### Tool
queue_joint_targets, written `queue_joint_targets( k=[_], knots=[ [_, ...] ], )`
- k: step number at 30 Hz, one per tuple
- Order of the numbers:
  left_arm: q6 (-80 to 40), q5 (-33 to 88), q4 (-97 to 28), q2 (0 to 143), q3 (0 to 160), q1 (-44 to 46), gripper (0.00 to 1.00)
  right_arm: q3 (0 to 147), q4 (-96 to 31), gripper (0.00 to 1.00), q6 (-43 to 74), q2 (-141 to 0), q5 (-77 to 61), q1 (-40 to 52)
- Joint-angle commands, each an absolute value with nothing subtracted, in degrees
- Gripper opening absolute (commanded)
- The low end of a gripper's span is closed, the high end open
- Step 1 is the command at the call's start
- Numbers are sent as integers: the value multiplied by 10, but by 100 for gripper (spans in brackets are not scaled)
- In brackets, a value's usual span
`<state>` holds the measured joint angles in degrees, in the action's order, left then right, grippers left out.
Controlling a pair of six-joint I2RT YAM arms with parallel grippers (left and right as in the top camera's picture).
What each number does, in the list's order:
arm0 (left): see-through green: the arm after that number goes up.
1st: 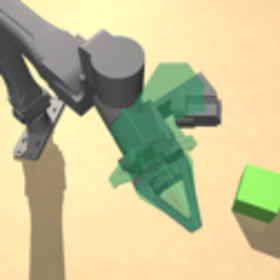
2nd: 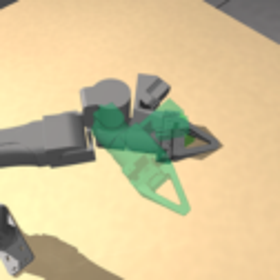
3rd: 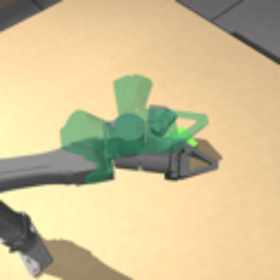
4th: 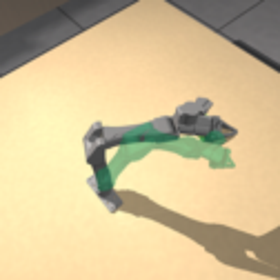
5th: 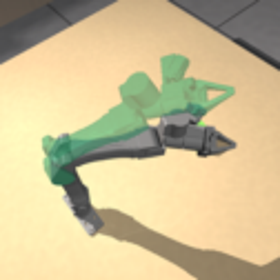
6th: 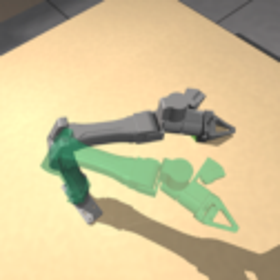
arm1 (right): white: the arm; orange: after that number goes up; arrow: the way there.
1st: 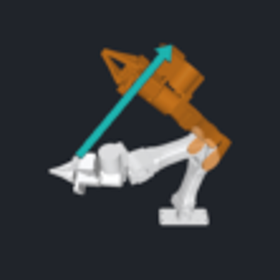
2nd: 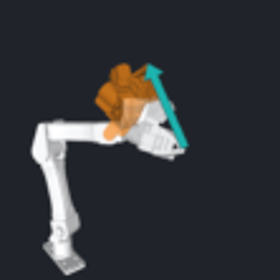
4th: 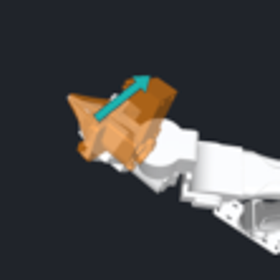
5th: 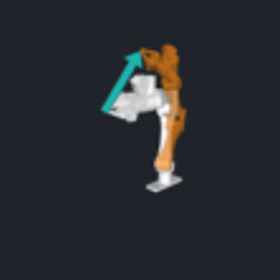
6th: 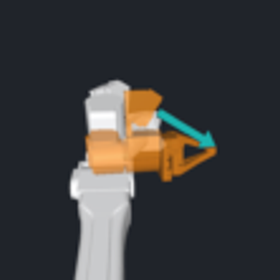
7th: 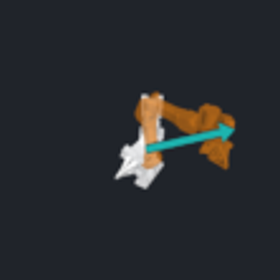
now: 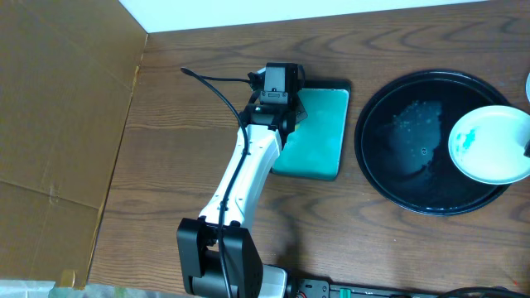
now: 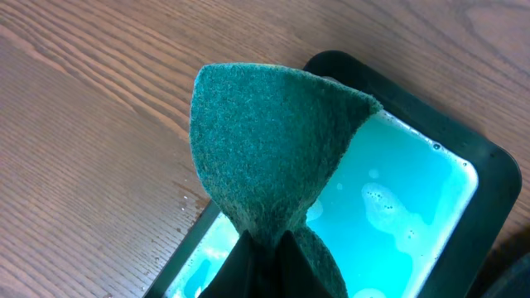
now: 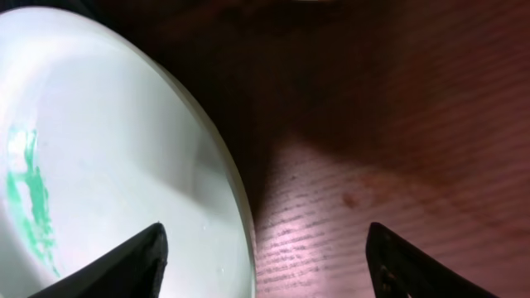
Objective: Clean dirty plates on tray and stack at the side
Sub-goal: 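Grasp the last plate rim with the right gripper and pull it toward center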
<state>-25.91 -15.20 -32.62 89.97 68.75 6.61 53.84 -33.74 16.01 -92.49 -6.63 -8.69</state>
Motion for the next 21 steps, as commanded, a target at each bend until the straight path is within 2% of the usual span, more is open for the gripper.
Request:
queue_joint_targets(
  k=[1,5,9,16,18,19,21],
  knots=[
    [-269,-161,-325,894,685,64,7,518,-312,68,167,-930,-99,-81],
    [-269,-161,-325,894,685,64,7,504,-286,51,167,-930,-110,-81],
    [-269,-161,-325,894,685,64,7,504,-289,52,167,-930,-110,-81],
    [-269,-161,-325,894,685,64,7,502,-277,15,167,-930,-110,-66],
    [-269,-161,-325,894,685,64,7,502,-276,11,167,-930,-108,-60],
    [-269,-161,-325,894,685,64,7,502,-276,3,167,-930,-106,-59],
    [-269,-161,-325,894,685,64,7,502,-271,1,171,-930,-106,-58]
  ],
)
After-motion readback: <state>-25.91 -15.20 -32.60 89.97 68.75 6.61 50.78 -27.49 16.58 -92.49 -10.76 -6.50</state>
